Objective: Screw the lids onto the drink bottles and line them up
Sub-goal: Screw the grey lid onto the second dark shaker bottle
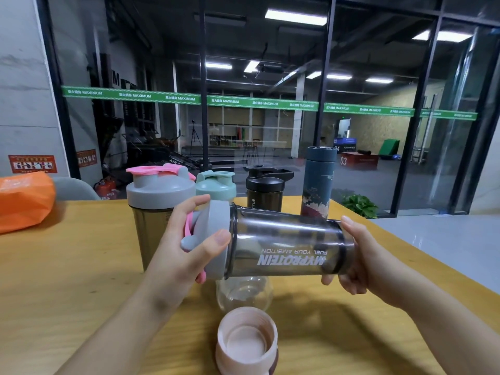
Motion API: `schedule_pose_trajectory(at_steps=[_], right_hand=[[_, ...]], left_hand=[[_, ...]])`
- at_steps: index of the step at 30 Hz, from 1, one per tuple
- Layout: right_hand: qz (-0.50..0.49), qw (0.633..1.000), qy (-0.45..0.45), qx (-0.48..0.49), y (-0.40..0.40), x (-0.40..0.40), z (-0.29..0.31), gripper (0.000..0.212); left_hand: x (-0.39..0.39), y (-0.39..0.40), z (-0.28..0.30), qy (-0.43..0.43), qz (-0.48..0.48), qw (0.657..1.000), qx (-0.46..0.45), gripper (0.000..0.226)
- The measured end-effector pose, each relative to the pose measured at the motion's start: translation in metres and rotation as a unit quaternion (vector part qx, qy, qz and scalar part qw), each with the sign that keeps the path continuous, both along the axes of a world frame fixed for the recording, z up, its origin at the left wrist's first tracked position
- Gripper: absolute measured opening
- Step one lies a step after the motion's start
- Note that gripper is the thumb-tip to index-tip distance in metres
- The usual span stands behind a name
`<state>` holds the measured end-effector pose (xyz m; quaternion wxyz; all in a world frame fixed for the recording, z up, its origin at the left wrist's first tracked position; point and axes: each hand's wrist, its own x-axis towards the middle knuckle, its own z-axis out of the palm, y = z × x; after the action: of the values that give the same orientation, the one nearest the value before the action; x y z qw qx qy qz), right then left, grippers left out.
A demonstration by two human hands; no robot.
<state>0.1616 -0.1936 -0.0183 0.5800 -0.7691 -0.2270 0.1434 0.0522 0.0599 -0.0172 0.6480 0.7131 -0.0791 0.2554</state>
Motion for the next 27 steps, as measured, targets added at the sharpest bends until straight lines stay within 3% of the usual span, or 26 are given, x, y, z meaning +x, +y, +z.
schedule_pose_trajectory(at_steps=[6,10,14,16,19,27], right_hand=[[0.011,1.0,0.028,-0.005,0.0,0.0,0.001,0.087],[0.044,0.994,0.075,0.068,0.0,-0.001,0.002,0.082],[0.103,0.982,0.06,0.149,-0.008,-0.002,0.008,0.055],[0.139,0.97,0.057,0.19,-0.012,-0.001,0.009,0.075],[0.15,0.961,0.05,0.228,-0.015,-0.002,0.009,0.086],[0.133,0.954,0.039,0.265,-0.019,0.003,0.01,0.086]], left_hand=[[-0.001,-0.001,0.001,-0.016,0.011,1.0,0.003,0.079],[0.0,-0.001,0.002,-0.017,0.017,1.0,-0.009,0.079],[0.001,-0.002,0.005,-0.021,0.01,0.997,-0.07,0.07],[0.002,-0.002,0.007,-0.019,0.005,0.995,-0.101,0.071],[0.003,-0.004,0.007,-0.008,-0.001,0.993,-0.122,0.084],[0.002,-0.011,0.004,0.007,-0.045,0.995,-0.089,0.128]])
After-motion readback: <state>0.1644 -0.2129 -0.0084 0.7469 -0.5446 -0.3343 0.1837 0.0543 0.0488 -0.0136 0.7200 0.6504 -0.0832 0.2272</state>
